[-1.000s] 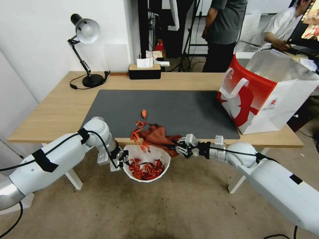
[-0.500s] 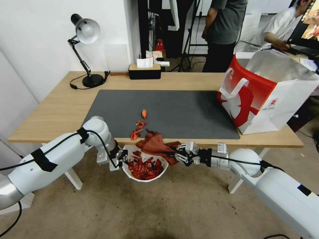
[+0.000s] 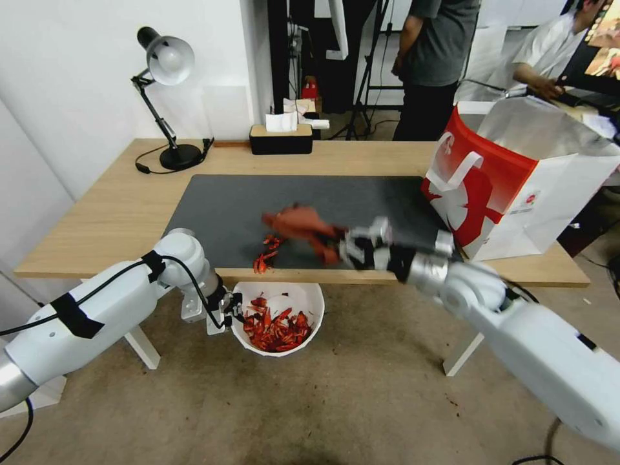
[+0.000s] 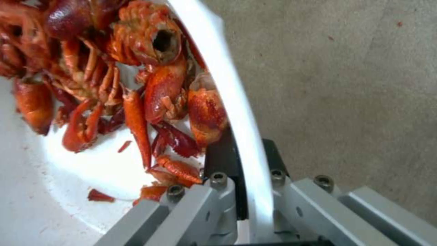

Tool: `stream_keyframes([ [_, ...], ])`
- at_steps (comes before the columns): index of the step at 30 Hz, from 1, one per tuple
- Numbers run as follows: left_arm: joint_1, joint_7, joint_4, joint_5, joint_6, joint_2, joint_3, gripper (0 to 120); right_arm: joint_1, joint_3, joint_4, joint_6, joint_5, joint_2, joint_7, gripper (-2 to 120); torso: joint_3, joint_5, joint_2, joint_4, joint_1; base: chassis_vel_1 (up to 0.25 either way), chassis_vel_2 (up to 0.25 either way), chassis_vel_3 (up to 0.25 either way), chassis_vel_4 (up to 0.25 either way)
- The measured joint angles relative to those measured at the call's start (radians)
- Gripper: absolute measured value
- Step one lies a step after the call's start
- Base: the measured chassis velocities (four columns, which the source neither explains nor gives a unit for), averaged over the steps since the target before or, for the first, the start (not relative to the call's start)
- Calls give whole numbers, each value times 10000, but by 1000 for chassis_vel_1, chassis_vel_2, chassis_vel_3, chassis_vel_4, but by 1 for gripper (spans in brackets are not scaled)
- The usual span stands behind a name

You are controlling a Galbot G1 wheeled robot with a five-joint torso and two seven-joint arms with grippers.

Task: Sweep shrimp from table into container with towel, then put container into takeout bag.

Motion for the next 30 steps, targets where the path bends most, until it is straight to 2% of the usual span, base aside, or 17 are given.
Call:
stream_keyframes([
  [2, 118, -6, 10, 7, -25, 35, -95, 0, 918, -554, -1305, 113, -320, 751, 178, 5, 1, -2, -3, 2, 1, 0, 0, 0, 0],
  [3, 118, -6, 10, 7, -25, 35, -95, 0, 918, -554, -1305, 113, -320, 751, 178, 5, 1, -2, -3, 2, 1, 0, 0, 0, 0],
  [5, 202, -14, 58, 16, -53, 39, -206, 0, 1790, -1078, -2611, 188, -993, 1574, 211, 5, 2, 4, -3, 3, 2, 0, 0, 0, 0],
  [6, 202, -14, 58, 16, -53, 39, -206, 0, 1790, -1078, -2611, 188, -993, 1574, 211, 5, 2, 4, -3, 3, 2, 0, 0, 0, 0],
  [10, 306, -21, 159, 51, -99, 39, -394, 0, 3128, -1694, -5208, 476, -3010, 2778, -220, 5, 2, 1, -3, 0, 2, 0, 0, 0, 0],
  [11, 306, -21, 159, 51, -99, 39, -394, 0, 3128, -1694, -5208, 476, -3010, 2778, -220, 5, 2, 1, -3, 0, 2, 0, 0, 0, 0],
  [13, 390, -35, 177, 53, -129, 49, -502, 0, 3599, -1700, -6382, 697, -3772, 3273, -572, 5, 2, -1, -3, -3, 3, 0, 0, 0, 0],
  [18, 490, -79, 192, 56, -138, 103, -575, 0, 3915, -1719, -7269, 825, -4191, 3618, -1099, 5, 2, -1, -2, -1, 1, 0, 0, 0, 0],
  [20, 517, -107, 197, 58, -140, 130, -606, 0, 3963, -1847, -7557, 844, -4291, 3721, -1614, 5, 1, 2, -2, -1, 1, 0, 0, 0, 0],
  [26, 506, -112, 210, 58, -143, 133, -605, 0, 3885, -2037, -7489, 830, -4321, 3685, -2123, 5, 1, 2, -2, -1, 2, 0, 0, 0, 0],
  [30, 474, -112, 224, 59, -147, 134, -556, 0, 3734, -2358, -6963, 724, -4290, 3353, -2591, 5, 0, 3, 0, -2, 0, 0, 0, 0, 0],
])
